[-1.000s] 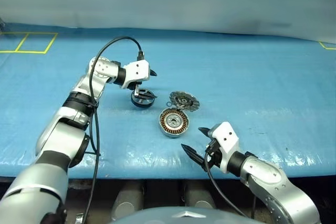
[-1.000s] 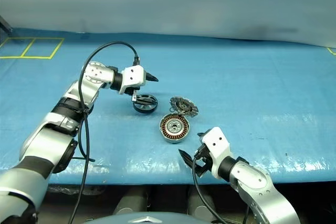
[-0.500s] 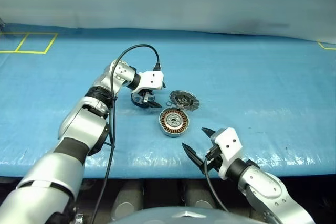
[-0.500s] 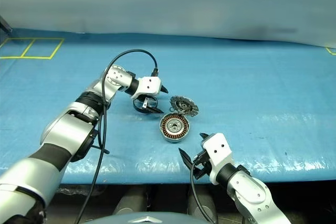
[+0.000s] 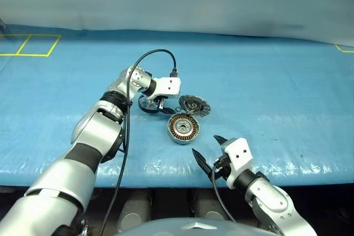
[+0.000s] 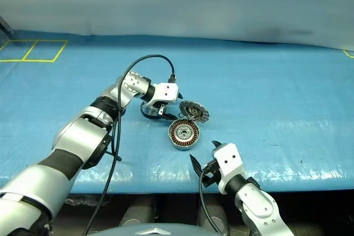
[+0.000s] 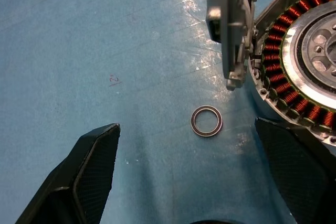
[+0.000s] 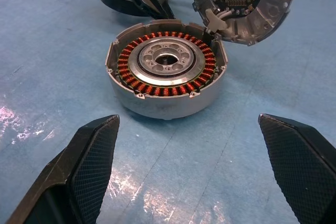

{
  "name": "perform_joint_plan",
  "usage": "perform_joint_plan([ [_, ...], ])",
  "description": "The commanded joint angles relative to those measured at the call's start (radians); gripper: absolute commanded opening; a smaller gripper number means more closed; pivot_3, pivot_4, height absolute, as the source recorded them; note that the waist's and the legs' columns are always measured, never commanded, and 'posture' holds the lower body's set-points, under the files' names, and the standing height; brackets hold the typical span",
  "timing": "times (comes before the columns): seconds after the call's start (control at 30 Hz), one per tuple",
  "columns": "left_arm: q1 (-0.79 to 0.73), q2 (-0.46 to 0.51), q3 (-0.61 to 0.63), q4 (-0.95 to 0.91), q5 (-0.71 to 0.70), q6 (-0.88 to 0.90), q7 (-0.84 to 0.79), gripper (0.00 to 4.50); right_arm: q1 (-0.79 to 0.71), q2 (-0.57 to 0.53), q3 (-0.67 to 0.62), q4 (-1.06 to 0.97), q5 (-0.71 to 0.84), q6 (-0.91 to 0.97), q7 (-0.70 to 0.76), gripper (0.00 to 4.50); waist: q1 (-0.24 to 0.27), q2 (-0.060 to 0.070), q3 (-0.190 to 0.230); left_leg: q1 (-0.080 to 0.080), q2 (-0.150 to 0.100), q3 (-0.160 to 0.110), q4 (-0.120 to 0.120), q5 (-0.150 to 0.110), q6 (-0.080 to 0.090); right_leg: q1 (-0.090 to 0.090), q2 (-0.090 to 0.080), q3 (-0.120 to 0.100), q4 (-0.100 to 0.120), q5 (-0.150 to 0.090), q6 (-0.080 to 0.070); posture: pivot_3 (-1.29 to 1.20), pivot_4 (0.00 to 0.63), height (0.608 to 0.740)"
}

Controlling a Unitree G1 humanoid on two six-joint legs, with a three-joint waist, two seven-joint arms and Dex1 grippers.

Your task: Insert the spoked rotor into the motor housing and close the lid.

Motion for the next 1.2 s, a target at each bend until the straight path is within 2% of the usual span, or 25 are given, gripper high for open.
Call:
perform_joint_plan([
  [0.03, -0.033, -0.009, 0.024, 0.005, 0.008, 0.027, 0.034, 4.5, -0.003, 0.006, 0.0, -0.019, -0.006, -0.025, -0.007, 4.48, 0.0, 0.0, 0.0, 0.0, 0.0, 0.0, 0.0, 0.0, 0.0, 0.0, 0.0, 0.0, 0.0, 0.0, 0.0, 0.0, 0.15, 0.74],
  [0.23, -0.03, -0.024, 0.047, 0.015, 0.004, 0.073, 0.09, 4.5, -0.011, 0.013, 0.002, -0.014, -0.015, -0.02, -0.012, 4.48, 0.0, 0.0, 0.0, 0.0, 0.0, 0.0, 0.0, 0.0, 0.0, 0.0, 0.0, 0.0, 0.0, 0.0, 0.0, 0.0, 0.15, 0.74],
  [0.73, -0.001, -0.044, 0.116, 0.02, -0.029, 0.195, 0.056, 4.5, -0.022, 0.025, 0.009, -0.011, -0.023, -0.015, -0.017, 4.48, -0.002, 0.0, 0.0, 0.0, 0.0, 0.0, 0.0, 0.0, 0.0, 0.0, 0.0, 0.0, 0.001, 0.0, 0.0, 0.0, 0.15, 0.74],
  [1.2, 0.015, -0.069, 0.133, 0.021, -0.02, 0.221, 0.075, 4.5, -0.007, 0.033, 0.012, -0.03, -0.031, -0.009, -0.028, 4.48, -0.002, 0.0, 0.0, 0.001, -0.001, 0.0, 0.001, 0.0, 0.0, 0.001, 0.0, 0.0, 0.001, 0.0, 0.0, 0.0, 0.15, 0.74],
])
